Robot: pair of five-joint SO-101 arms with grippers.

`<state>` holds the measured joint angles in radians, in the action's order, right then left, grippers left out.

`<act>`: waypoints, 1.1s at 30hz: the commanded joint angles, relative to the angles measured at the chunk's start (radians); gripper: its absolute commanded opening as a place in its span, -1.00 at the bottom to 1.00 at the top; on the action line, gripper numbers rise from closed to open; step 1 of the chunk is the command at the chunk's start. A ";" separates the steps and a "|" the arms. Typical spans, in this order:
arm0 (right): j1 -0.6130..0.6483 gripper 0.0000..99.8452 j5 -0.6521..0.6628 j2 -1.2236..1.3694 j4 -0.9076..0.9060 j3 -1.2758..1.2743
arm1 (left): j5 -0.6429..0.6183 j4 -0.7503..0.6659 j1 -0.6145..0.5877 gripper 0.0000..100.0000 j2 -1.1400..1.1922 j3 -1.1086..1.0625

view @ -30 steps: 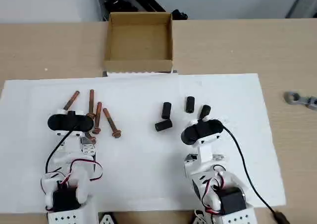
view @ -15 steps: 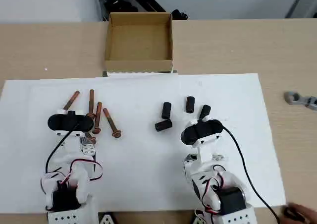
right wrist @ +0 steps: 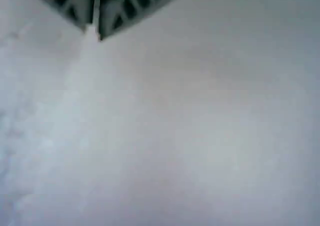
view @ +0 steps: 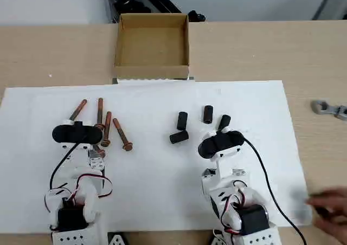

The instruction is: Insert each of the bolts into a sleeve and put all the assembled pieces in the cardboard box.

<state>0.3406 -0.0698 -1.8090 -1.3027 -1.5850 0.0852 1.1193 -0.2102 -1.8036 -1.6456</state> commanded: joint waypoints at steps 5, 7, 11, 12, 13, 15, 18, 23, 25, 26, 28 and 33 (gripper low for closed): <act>0.004 -0.99 0.009 -0.005 0.018 0.006 | 0.003 -0.025 0.003 -0.99 -0.015 0.025; 0.004 -0.99 0.009 -0.005 0.018 0.006 | 0.003 -0.018 -0.002 -0.99 -0.014 0.025; 0.004 -0.99 0.009 -0.005 0.018 0.006 | 0.006 -0.005 0.002 -0.99 -0.014 0.028; 0.004 -0.99 0.009 -0.005 0.018 0.006 | 0.006 -0.005 0.002 -0.99 -0.014 0.028; 0.004 -0.99 0.009 -0.005 0.018 0.006 | 0.006 -0.005 0.002 -0.99 -0.014 0.028; 0.004 -0.99 0.009 -0.005 0.018 0.006 | 0.006 -0.003 0.000 -0.99 -0.014 0.028; 0.004 -0.99 0.009 -0.005 0.018 0.006 | 0.006 -0.003 0.000 -0.99 -0.014 0.028; 0.004 -0.99 0.009 -0.005 0.018 0.006 | 0.006 -0.003 0.003 -0.99 -0.014 0.028; 0.004 -0.99 0.009 -0.005 0.018 0.006 | 0.006 -0.003 0.003 -0.99 -0.014 0.028; 0.004 -0.99 0.009 -0.005 0.018 0.006 | 0.006 -0.003 0.003 -0.99 -0.014 0.028; 0.004 -0.98 0.009 -0.005 0.018 0.006 | 0.006 -0.003 0.003 -0.99 -0.014 0.028; 0.004 -0.98 0.009 -0.005 0.018 0.006 | 0.006 -0.003 0.003 -0.99 -0.014 0.028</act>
<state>0.3406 -0.0698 -1.8090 -1.3027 -1.5850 0.0852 1.1193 -0.2102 -1.8036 -1.6456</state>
